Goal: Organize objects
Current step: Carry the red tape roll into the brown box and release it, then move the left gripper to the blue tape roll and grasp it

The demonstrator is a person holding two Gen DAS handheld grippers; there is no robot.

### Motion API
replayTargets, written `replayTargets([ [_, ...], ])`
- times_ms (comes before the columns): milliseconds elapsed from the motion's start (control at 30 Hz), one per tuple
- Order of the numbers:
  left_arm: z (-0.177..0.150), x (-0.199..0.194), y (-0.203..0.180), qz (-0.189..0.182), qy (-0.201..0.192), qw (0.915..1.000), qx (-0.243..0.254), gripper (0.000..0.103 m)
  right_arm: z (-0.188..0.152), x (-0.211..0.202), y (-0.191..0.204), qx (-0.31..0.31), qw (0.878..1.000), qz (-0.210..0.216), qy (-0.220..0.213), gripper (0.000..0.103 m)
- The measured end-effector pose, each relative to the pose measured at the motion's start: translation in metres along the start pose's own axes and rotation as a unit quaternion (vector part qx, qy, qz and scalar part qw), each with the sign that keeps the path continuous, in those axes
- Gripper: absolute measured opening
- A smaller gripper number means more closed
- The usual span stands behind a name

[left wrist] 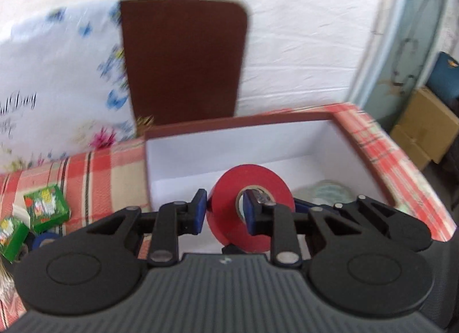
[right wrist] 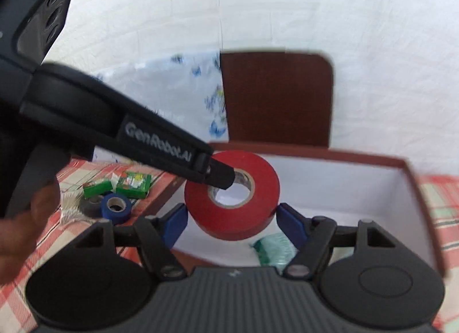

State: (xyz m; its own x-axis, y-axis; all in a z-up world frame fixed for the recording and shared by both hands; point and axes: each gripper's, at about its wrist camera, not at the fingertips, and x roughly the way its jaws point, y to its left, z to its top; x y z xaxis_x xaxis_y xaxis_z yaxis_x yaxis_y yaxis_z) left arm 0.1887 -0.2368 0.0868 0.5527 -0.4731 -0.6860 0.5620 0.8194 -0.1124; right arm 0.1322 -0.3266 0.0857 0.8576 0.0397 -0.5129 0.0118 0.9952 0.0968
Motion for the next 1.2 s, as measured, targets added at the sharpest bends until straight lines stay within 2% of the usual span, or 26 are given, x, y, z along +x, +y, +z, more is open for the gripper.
replayTargets([
  [67,-0.003,0.017,0.012,0.007,0.009,0.9998,-0.013,0.028,0.003,0.027,-0.001,0.005,1.000,0.005,0.027,0.071],
  [100,-0.004,0.020,0.016,0.008,0.013,0.9997,-0.021,0.029,0.003,0.035,0.001,0.000,0.999,0.002,0.034,0.075],
  [167,-0.010,0.019,0.020,0.006,0.014,0.9994,-0.030,0.029,0.001,0.040,0.004,-0.006,0.999,-0.018,0.028,0.079],
  [233,-0.019,0.004,0.022,-0.002,-0.007,0.9996,-0.029,0.029,-0.003,0.035,-0.001,0.004,1.000,-0.018,0.013,0.073],
  [267,-0.021,-0.005,0.022,-0.005,-0.018,0.9994,-0.028,0.029,-0.006,0.028,-0.001,0.012,1.000,-0.019,0.004,0.070],
  [433,-0.043,-0.048,0.024,-0.021,-0.056,0.9976,-0.034,0.030,-0.027,-0.024,-0.007,0.051,0.996,-0.045,-0.057,0.070],
  [500,-0.053,-0.061,0.027,-0.023,-0.061,0.9972,-0.037,0.031,-0.033,-0.045,-0.009,0.061,0.993,-0.053,-0.085,0.070],
  [633,-0.068,-0.076,0.030,-0.019,-0.062,0.9972,-0.038,0.032,-0.039,-0.078,-0.016,0.071,0.990,-0.076,-0.098,0.070],
  [667,-0.071,-0.079,0.030,-0.020,-0.059,0.9974,-0.038,0.032,-0.039,-0.084,-0.020,0.078,0.987,-0.089,-0.106,0.068],
  [733,-0.079,-0.084,0.031,-0.022,-0.057,0.9976,-0.034,0.032,-0.039,-0.100,-0.034,0.105,0.976,-0.146,-0.122,0.069],
  [800,-0.089,-0.091,0.037,-0.013,-0.062,0.9975,-0.030,0.034,-0.034,-0.111,-0.055,0.162,0.965,-0.165,-0.126,0.069],
  [867,-0.103,-0.096,0.054,-0.002,-0.062,0.9973,-0.038,0.038,-0.029,-0.120,-0.055,0.168,0.965,-0.143,-0.144,0.069],
  [967,-0.132,-0.097,0.096,0.045,-0.049,0.9954,-0.069,0.038,-0.023,-0.114,-0.011,0.082,0.981,-0.099,-0.144,0.069],
  [1067,-0.161,-0.101,0.151,0.112,-0.035,0.9860,-0.118,0.038,-0.021,-0.076,0.044,0.010,0.994,-0.019,-0.103,0.068],
  [1200,-0.192,-0.111,0.213,0.201,-0.057,0.9661,-0.152,0.038,-0.023,-0.008,0.101,-0.029,0.997,0.058,-0.028,0.066],
])
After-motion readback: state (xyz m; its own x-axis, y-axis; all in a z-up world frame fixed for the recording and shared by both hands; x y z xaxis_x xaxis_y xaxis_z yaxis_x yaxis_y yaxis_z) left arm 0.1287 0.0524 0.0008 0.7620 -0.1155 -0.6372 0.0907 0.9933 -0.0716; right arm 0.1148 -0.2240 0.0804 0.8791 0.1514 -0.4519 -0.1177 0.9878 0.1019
